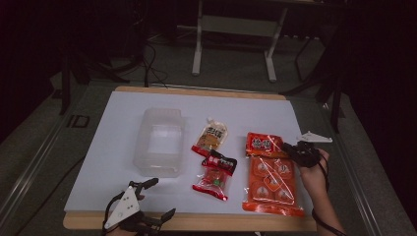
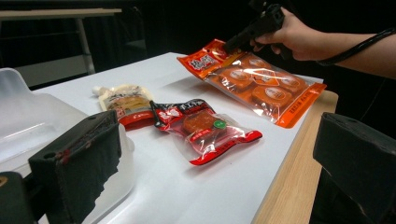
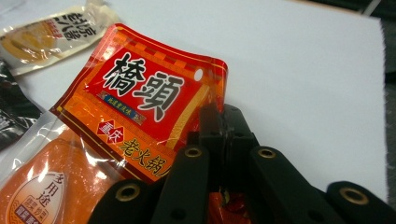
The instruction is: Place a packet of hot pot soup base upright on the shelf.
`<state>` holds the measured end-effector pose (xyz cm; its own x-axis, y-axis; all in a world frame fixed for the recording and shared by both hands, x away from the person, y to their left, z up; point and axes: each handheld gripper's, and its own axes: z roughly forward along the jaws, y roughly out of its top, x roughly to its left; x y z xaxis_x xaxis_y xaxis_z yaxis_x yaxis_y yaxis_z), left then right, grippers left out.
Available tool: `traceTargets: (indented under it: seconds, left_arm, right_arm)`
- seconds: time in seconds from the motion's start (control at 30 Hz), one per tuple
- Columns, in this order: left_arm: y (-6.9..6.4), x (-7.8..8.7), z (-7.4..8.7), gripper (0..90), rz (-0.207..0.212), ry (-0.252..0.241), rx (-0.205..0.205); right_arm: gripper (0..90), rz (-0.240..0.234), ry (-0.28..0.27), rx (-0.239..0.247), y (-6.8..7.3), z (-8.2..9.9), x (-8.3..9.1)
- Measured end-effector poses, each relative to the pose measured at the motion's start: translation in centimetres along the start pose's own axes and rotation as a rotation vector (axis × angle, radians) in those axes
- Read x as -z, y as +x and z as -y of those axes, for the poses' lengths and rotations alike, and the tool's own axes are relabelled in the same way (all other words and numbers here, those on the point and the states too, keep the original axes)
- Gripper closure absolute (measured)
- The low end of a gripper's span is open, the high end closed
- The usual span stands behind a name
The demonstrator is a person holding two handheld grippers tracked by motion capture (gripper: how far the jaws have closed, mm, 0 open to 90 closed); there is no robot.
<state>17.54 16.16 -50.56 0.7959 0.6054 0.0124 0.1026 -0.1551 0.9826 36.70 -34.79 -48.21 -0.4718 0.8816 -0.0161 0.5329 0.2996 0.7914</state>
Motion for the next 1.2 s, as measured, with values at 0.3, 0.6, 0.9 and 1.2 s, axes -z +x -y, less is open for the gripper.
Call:
traceTargets:
  seconds: [0.3,0.6,0.9,1.2]
  left_arm:
    - [0.0,0.0,0.0,1.4,-0.001,0.001,-0.002]
    - [-0.1,-0.1,0.0,1.4,-0.002,0.007,-0.003]
    - [-0.1,-0.1,0.0,1.4,-0.003,0.009,-0.003]
    - [-0.1,-0.1,0.0,1.4,0.000,0.011,-0.005]
  right_arm:
    - [89.1,0.006,-0.072,0.028,1.0,-1.0,2.2]
    - [89.2,0.007,-0.122,0.052,1.8,-1.6,4.1]
    - [89.2,-0.012,-0.204,0.084,3.4,-2.8,6.5]
    - [89.1,-0.042,-0.303,0.163,6.4,-3.5,10.2]
